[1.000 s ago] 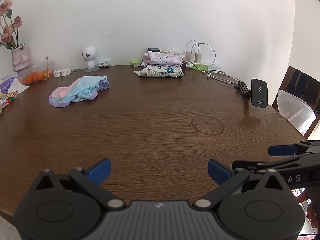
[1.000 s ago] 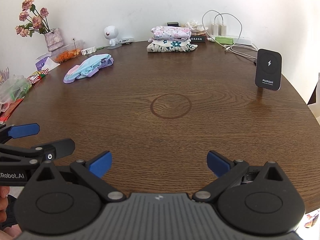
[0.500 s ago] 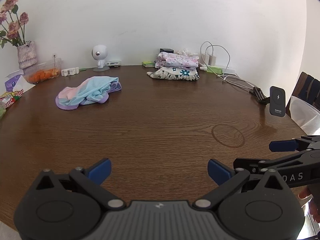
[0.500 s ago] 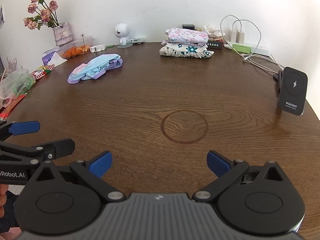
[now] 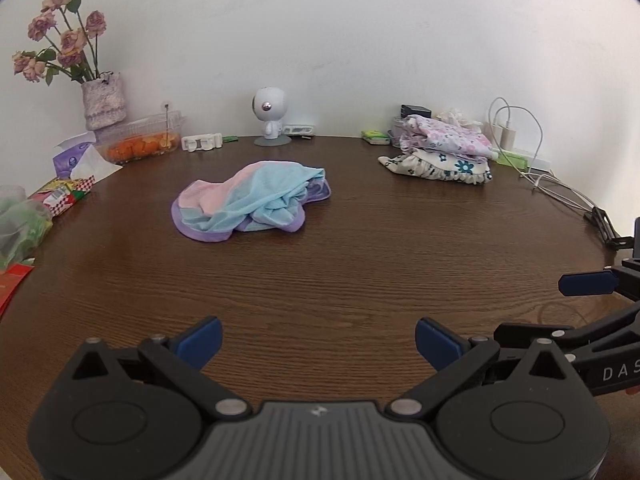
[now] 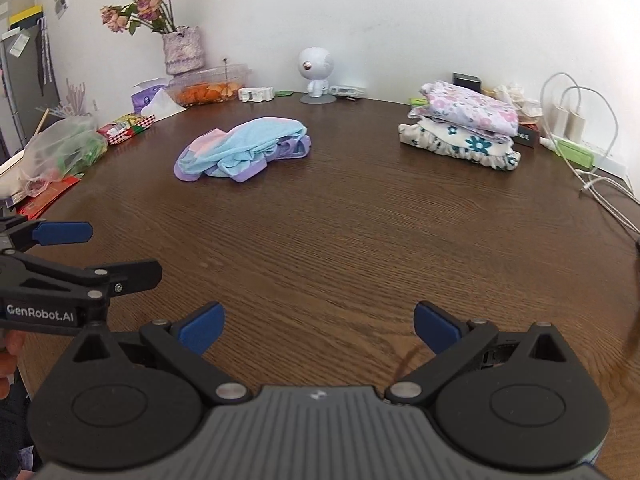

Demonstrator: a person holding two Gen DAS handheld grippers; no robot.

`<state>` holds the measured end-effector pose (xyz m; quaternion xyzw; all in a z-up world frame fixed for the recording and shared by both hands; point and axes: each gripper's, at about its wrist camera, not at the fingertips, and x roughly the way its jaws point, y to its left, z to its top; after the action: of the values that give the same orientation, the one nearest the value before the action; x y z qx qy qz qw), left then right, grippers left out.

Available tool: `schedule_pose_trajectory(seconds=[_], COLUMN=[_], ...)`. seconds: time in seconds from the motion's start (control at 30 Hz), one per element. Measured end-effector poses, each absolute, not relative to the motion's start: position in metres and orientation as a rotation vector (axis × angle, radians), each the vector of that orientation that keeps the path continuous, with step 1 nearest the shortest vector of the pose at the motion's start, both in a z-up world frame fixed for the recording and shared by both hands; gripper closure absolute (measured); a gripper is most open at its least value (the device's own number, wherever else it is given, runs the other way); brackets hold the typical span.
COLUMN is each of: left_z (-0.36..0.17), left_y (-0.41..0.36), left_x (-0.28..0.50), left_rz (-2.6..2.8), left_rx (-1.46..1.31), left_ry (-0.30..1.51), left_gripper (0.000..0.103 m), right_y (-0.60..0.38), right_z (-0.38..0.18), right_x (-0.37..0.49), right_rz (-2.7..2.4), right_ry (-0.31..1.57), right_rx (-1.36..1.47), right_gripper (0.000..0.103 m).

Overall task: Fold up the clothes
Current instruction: 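Move both grippers toward the crumpled pink-and-blue mesh garment, then grasp the garment edge with the left gripper while the right gripper grasps beside it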

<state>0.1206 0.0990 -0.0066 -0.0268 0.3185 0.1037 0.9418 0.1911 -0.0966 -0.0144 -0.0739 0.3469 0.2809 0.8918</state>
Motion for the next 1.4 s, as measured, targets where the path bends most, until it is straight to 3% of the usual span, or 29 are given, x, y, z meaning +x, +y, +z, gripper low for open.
schedule_pose_trajectory(seconds=[0.8,1.03,1.4], left_z=[-0.011,-0.026,-0.042], left_y=[0.19,0.215,0.234], left_x=[0.241,0.276,0.302], left_rz=[0.269,0.265,0.205], left_rx=[0.073,0.098,0.114], left_ry=[0.686,0.738,0.771], left_gripper=[0.004,0.009,0.026], right_y=[0.016,0.045,0.091], right_z=[-0.019,-0.023,-0.038], right_x=[0.33,0.374,0.424], right_rz=[0.743,0.844,0.93], right_ry=[0.629,0.617,0.604], right_rx=[-0.36,-0.43,-0.57], right_gripper=[0.0,0.0,0.002])
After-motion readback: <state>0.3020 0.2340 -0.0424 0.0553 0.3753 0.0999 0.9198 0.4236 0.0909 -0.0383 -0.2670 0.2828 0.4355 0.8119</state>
